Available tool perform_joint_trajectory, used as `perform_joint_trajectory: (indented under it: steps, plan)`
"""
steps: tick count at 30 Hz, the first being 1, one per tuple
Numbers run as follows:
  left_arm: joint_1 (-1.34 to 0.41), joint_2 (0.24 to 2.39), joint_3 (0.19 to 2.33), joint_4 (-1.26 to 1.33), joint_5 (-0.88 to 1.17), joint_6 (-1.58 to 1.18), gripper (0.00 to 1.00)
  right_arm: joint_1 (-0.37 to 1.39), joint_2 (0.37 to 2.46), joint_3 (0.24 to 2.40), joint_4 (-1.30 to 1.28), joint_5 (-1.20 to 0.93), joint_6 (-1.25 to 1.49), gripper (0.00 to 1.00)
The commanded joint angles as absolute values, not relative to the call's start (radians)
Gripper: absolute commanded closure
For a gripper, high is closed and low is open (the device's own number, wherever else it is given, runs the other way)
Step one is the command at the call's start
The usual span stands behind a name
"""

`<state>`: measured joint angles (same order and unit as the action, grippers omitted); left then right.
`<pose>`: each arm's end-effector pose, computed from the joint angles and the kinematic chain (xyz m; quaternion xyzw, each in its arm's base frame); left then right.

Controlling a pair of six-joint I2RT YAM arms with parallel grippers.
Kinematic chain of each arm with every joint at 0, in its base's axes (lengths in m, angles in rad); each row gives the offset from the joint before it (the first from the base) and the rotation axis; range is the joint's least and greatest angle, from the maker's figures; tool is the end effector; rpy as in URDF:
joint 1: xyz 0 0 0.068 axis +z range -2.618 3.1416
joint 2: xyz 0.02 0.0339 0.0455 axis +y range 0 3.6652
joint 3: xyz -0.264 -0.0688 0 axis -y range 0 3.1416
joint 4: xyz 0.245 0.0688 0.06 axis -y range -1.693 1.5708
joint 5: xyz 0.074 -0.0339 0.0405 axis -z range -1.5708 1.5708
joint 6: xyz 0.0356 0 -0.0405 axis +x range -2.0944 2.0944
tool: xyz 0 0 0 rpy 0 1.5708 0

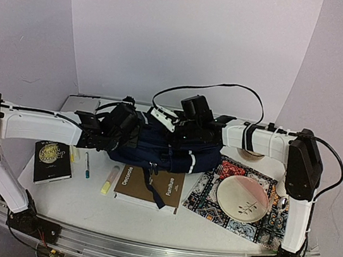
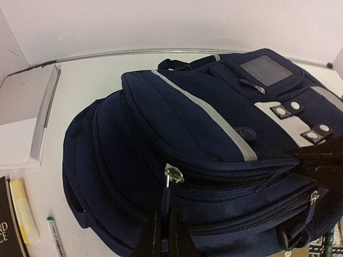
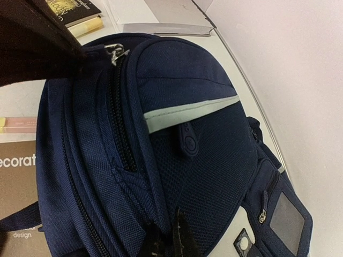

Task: Pack the student bag
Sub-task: Grab the upper front pocket of the student bag, then unzip the upper front pocket of the student bag, then set down the student bag at the center of the board.

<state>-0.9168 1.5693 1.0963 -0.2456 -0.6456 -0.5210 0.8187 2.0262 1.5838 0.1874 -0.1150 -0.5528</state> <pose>0.2251 -0.2585 0.2519 0.0412 0.8725 -0.0408 0.4852 0.3311 0.3599 0.2723 -0.5274 0.5891 0.1260 0.5990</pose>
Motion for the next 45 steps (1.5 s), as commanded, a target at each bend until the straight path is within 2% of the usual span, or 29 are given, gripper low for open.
perform_joint_trajectory:
  steps: [1, 6, 11, 23, 27, 35, 40, 42, 45]
  plan:
    - [-0.917, 1.511, 1.151, -0.249, -0.642, -0.445, 1.00, 0.827, 2.001, 1.632, 0.252, -0.137, -0.548, 1.00]
    - [-0.862, 1.462, 1.126, -0.249, -0.499, -0.416, 1.00, 0.828, 1.996, 1.630, 0.249, -0.136, -0.572, 1.00]
    - [-0.723, 1.393, 1.087, -0.249, -0.251, -0.395, 1.00, 0.826, 1.995, 1.629, 0.249, -0.118, -0.617, 1.00]
    - [-0.426, 1.327, 1.063, -0.306, 0.133, -0.345, 1.00, 0.751, 1.984, 1.658, 0.250, -0.092, -0.710, 1.00]
    - [-0.390, 1.335, 1.089, -0.317, 0.265, -0.334, 1.00, 0.715, 2.006, 1.701, 0.256, -0.088, -0.722, 1.00]
    - [-0.370, 1.341, 1.093, -0.352, 0.319, -0.355, 1.00, 0.651, 2.076, 1.759, 0.281, -0.079, -0.728, 1.00]
    - [-0.391, 1.370, 1.073, -0.289, 0.458, -0.422, 1.00, 0.652, 2.046, 1.714, 0.288, -0.233, -0.672, 1.00]
    - [-0.407, 1.382, 1.069, -0.259, 0.479, -0.453, 1.00, 0.662, 2.028, 1.695, 0.288, -0.272, -0.637, 0.95]
    - [-0.437, 1.410, 1.084, -0.231, 0.482, -0.487, 1.00, 0.694, 1.993, 1.662, 0.285, -0.296, -0.616, 0.81]
